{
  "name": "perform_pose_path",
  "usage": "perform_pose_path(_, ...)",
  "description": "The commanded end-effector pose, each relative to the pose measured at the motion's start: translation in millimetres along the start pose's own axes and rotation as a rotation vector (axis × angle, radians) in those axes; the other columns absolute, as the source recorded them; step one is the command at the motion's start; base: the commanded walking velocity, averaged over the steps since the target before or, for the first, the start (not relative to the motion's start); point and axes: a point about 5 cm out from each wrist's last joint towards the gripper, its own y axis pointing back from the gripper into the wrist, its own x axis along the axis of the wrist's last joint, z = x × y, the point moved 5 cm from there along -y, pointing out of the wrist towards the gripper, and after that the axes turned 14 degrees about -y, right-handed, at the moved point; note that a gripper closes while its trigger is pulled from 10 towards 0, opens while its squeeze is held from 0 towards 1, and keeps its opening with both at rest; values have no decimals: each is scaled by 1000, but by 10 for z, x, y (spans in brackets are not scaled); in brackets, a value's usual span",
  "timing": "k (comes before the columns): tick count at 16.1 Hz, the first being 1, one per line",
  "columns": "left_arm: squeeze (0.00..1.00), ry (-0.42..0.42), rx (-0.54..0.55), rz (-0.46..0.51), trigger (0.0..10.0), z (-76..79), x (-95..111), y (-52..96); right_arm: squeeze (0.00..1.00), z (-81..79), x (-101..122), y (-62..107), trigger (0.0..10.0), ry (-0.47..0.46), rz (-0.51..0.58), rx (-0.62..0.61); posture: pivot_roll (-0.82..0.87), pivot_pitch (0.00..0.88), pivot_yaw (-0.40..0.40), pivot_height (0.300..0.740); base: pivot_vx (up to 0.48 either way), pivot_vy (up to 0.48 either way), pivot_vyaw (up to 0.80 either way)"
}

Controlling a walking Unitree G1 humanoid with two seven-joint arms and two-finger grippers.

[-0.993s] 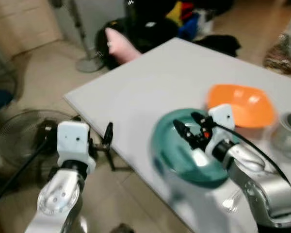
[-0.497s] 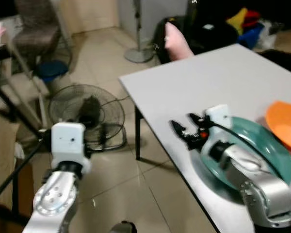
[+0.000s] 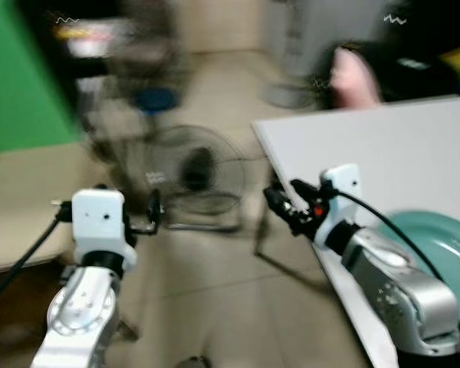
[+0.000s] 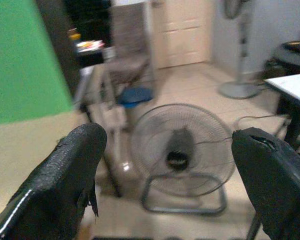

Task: Setting the table

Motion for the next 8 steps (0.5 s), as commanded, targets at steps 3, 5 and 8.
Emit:
perform_pose_path(3, 0, -13, -10, -1, 10000, 9, 10, 31, 0, 39, -58, -9, 10000, -46, -5, -34, -47, 26, 24, 740, 0, 0, 533)
perform_pose_path(5, 0, -16, -13, -3, 10000, 2, 8, 24, 0, 115, -78, -14, 10000, -53, -4, -83, -45, 28, 19, 740, 0, 0, 0)
perform_pose_path(8, 0, -27, -6, -9, 10000, -28, 0, -16, 0, 214, -84, -37, 10000, -6, 5, -148, -45, 34, 14, 740, 0, 211, 0)
